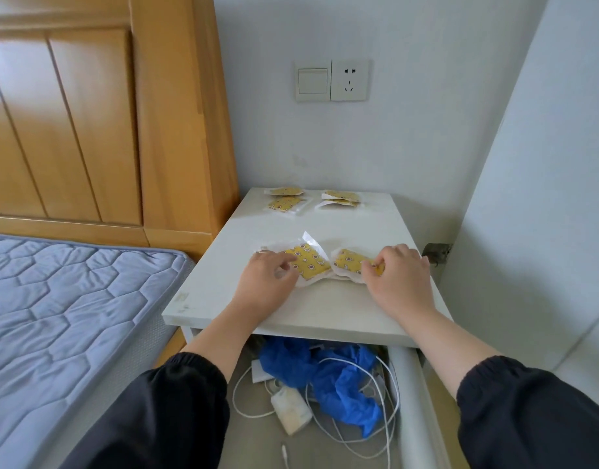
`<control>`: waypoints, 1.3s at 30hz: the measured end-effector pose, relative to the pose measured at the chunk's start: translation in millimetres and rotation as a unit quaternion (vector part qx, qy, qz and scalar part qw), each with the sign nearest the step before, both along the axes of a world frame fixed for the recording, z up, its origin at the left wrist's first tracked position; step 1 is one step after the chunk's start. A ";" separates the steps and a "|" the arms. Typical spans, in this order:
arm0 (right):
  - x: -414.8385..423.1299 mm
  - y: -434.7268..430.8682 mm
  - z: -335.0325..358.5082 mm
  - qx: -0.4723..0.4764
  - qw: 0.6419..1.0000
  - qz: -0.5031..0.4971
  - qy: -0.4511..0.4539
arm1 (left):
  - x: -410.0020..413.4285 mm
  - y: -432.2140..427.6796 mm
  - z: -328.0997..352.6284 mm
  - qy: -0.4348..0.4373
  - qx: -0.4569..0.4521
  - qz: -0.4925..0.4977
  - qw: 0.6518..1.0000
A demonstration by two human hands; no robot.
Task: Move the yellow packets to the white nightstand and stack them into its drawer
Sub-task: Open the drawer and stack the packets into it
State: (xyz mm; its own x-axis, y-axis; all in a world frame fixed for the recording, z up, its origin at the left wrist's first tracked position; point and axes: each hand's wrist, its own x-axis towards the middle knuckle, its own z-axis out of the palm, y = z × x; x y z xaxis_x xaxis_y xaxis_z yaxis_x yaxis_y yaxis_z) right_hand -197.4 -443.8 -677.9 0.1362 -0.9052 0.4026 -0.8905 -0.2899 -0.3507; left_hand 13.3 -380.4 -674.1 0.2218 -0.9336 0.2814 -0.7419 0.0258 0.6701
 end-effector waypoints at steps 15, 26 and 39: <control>31.8 8.9 -3.9 -0.100 0.960 0.237 0.110 | 8.1 -4.6 -2.3 0.006 0.045 0.184 0.982; 37.6 12.1 -0.8 -0.035 0.950 0.260 0.171 | -2.1 15.2 -2.0 0.106 -0.245 0.224 0.937; 32.5 7.7 -0.2 -0.091 0.993 0.069 -0.035 | -2.4 3.8 -4.3 -0.095 -0.043 0.116 0.988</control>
State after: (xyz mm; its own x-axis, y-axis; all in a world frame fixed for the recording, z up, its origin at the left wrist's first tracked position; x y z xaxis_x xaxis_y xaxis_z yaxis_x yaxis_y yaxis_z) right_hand -164.8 -436.1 -678.1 0.2191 -0.7919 0.5700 -0.8133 -0.4710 -0.3417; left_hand 11.0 -376.5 -678.4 0.3631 -0.8348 0.4138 -0.8463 -0.1096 0.5213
